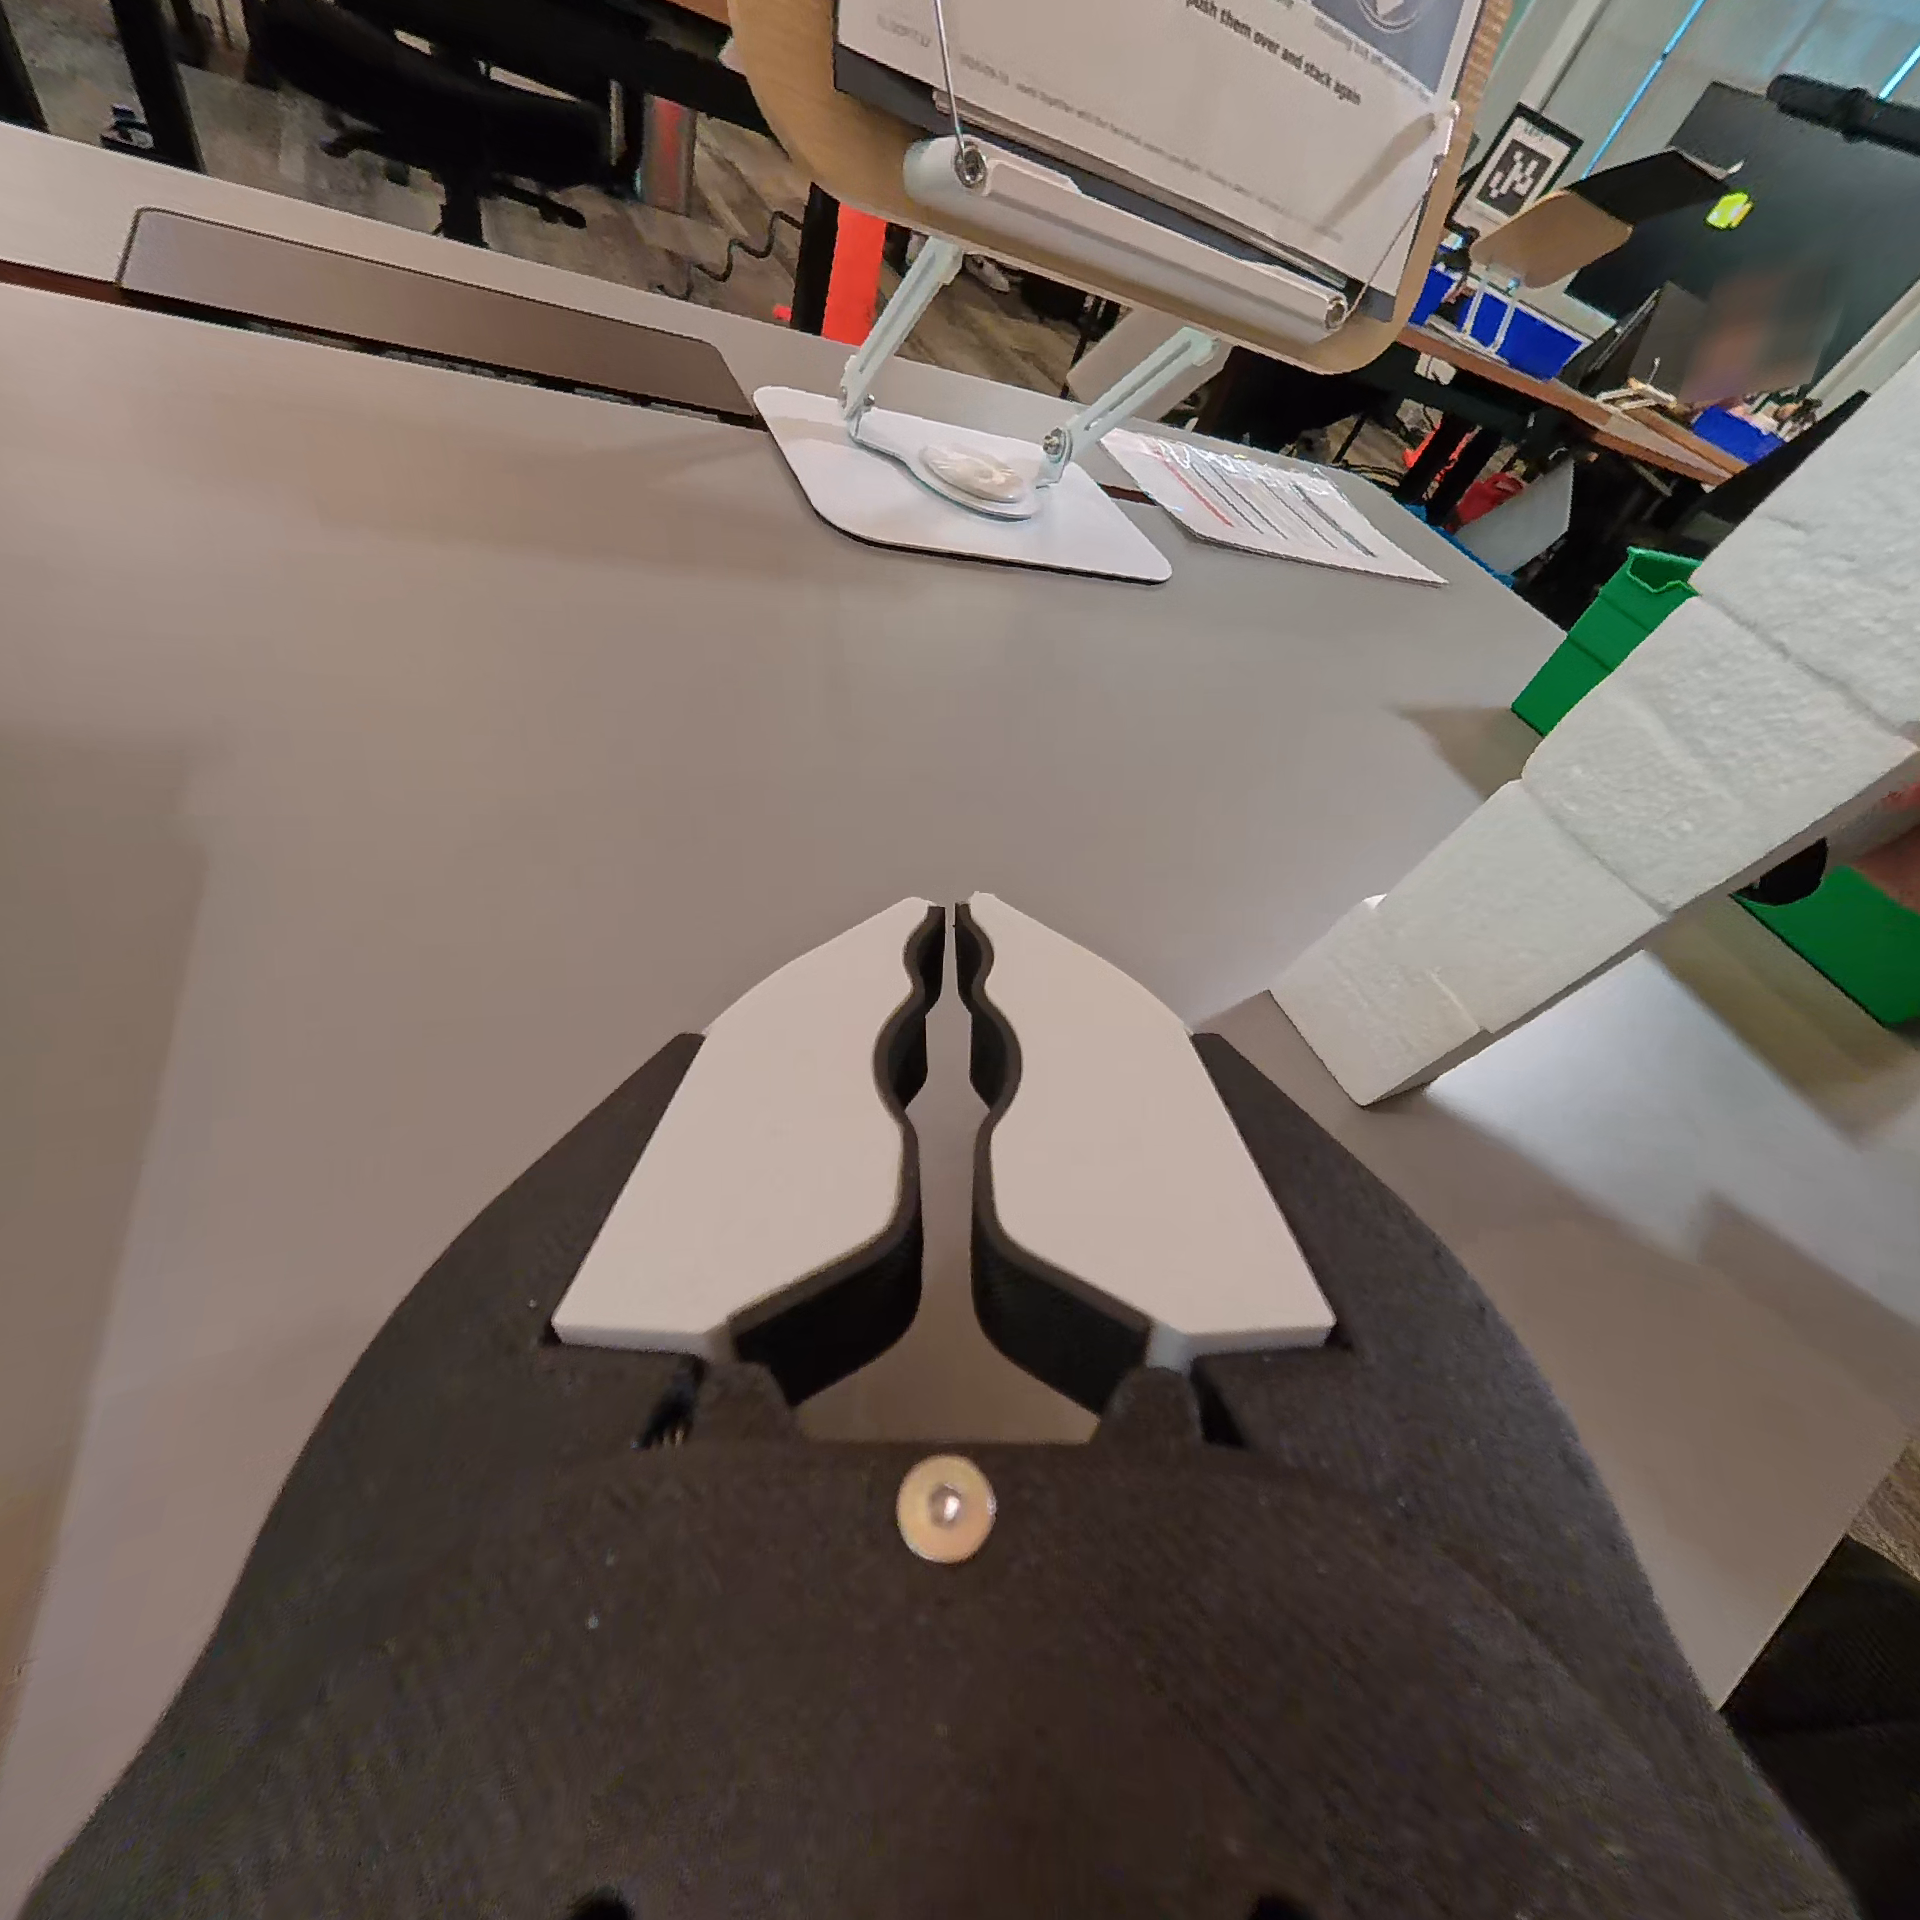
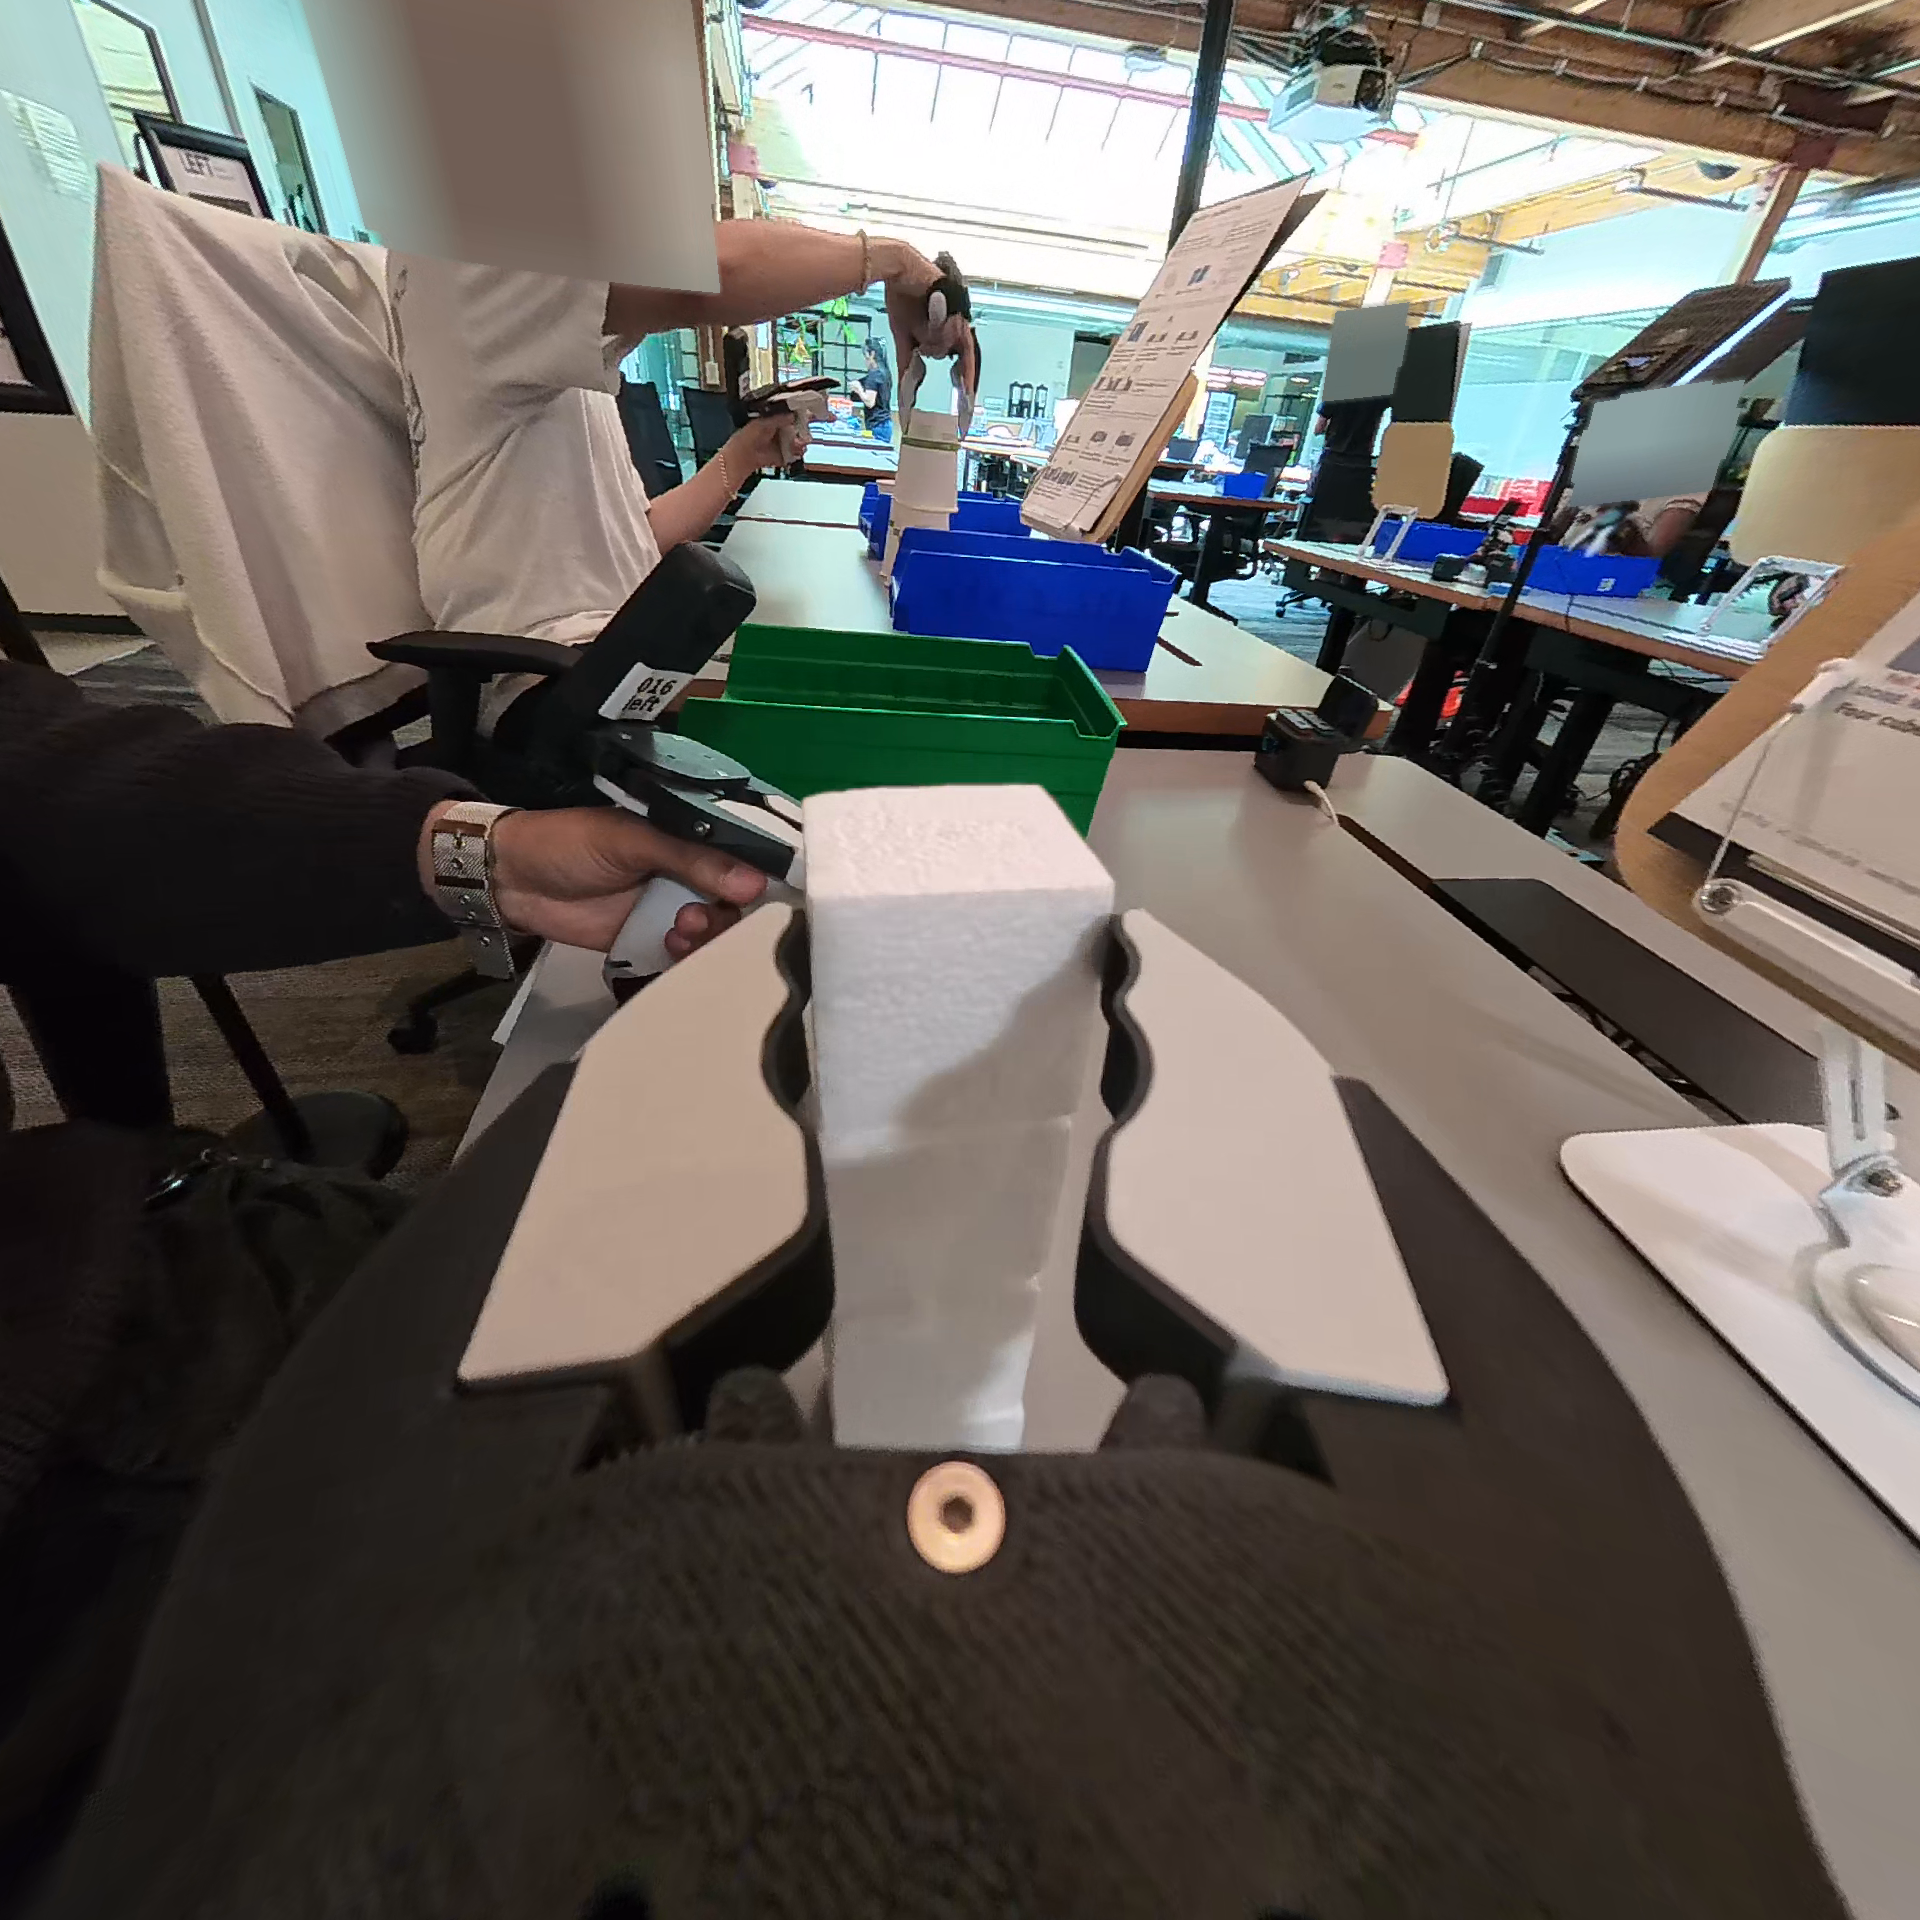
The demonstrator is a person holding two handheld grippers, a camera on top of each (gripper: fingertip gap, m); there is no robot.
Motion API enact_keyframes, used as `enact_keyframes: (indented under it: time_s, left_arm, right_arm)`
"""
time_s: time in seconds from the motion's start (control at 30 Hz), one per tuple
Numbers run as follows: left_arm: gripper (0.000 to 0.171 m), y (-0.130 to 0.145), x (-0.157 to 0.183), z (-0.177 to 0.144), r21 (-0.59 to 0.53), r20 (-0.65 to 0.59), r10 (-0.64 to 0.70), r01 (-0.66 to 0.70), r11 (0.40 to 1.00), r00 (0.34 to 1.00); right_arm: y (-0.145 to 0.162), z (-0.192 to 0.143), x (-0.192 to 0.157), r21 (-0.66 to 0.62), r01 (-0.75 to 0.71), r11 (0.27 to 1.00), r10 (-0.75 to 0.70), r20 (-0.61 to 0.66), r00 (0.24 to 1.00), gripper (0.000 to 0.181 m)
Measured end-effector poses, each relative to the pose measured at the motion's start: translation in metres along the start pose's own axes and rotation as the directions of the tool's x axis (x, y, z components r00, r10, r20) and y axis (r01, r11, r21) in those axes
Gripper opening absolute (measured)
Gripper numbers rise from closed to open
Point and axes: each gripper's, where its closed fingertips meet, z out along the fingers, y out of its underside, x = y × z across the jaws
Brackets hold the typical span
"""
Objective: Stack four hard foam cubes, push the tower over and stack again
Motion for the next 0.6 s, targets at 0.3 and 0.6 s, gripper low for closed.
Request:
enact_keyframes:
  time_s: [0.3, 0.6]
  left_arm:
    - [0.002, 0.002, 0.000, 0.000, -0.008, -0.006, -0.012, 0.012, 1.000, 1.000]
    - [0.003, 0.003, 0.000, 0.001, -0.015, -0.009, -0.016, 0.016, 1.000, 1.000]
  right_arm:
    - [-0.013, -0.005, -0.001, 0.057, -0.011, 0.998, 0.010, 0.019, 1.000, 0.055]
    - [-0.006, -0.002, -0.003, 0.053, -0.024, 0.998, 0.021, 0.057, 0.998, 0.054]
